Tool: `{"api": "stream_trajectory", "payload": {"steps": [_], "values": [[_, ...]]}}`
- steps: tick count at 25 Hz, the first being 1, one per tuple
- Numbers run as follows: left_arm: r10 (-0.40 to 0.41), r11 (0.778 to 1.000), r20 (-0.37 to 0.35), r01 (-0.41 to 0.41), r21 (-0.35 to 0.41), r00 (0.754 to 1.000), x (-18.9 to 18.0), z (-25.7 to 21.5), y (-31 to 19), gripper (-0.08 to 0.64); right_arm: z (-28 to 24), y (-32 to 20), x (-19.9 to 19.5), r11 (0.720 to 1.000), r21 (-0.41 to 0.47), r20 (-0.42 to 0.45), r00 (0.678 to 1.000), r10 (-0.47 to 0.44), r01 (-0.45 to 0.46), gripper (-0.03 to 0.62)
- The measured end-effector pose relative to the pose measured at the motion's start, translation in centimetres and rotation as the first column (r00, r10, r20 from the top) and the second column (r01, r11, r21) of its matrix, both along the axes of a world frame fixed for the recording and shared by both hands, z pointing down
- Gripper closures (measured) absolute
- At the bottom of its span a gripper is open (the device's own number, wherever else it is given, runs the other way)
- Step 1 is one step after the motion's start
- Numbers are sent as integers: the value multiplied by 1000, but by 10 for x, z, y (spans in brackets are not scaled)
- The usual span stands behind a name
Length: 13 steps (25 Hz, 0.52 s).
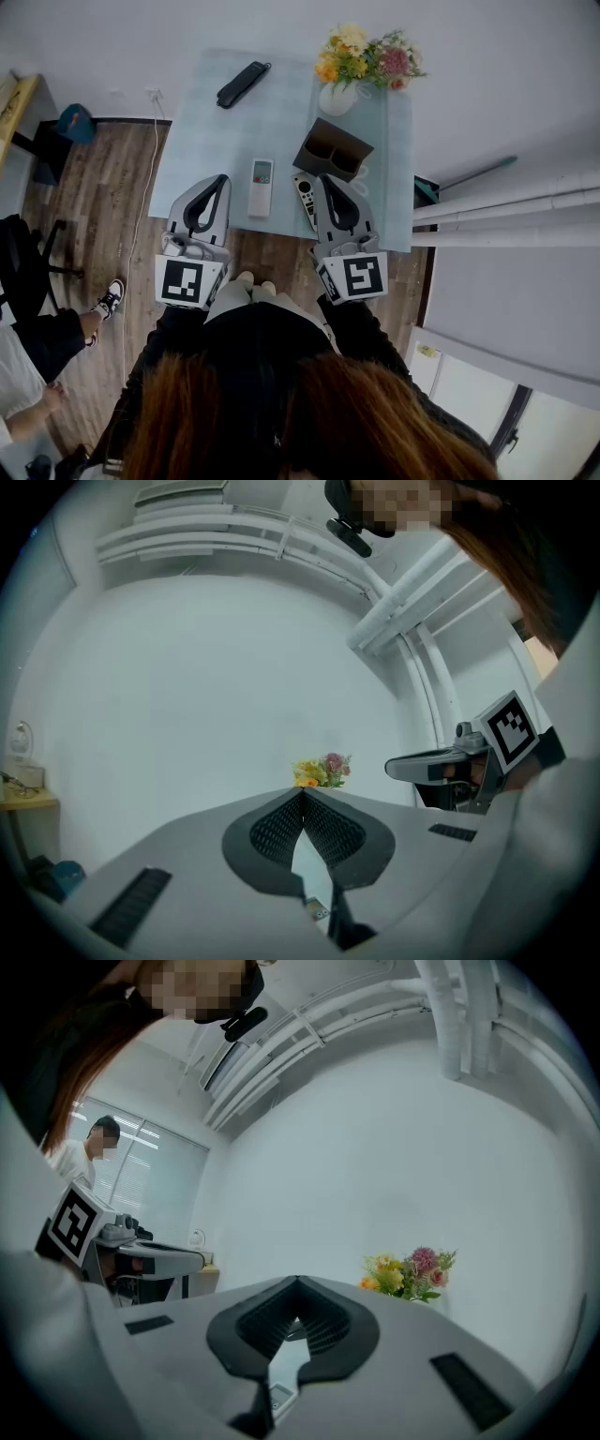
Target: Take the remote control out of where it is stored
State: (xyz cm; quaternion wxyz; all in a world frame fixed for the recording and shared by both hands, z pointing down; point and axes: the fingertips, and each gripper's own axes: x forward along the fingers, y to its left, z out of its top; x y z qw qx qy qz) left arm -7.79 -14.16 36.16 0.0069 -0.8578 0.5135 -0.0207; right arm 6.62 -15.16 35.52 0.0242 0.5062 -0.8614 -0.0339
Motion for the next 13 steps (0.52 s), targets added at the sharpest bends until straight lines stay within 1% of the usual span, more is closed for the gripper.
{"api": "stream_trajectory", "payload": {"steps": [7,10,13], "values": [[1,1000,11,-1,-9,1000,1,-1,5,555,-9,6,-3,999,33,-21,1000,-3,4,578],[-3,999,22,4,-34,1000,1,0,6,555,-9,7,-2,1000,29,-13,1000,-2,3,578],[6,1000,11,-6,-3,1000,2,-3,8,555,-9,9,-1,1000,25,-6,1000,1,0,578]]}}
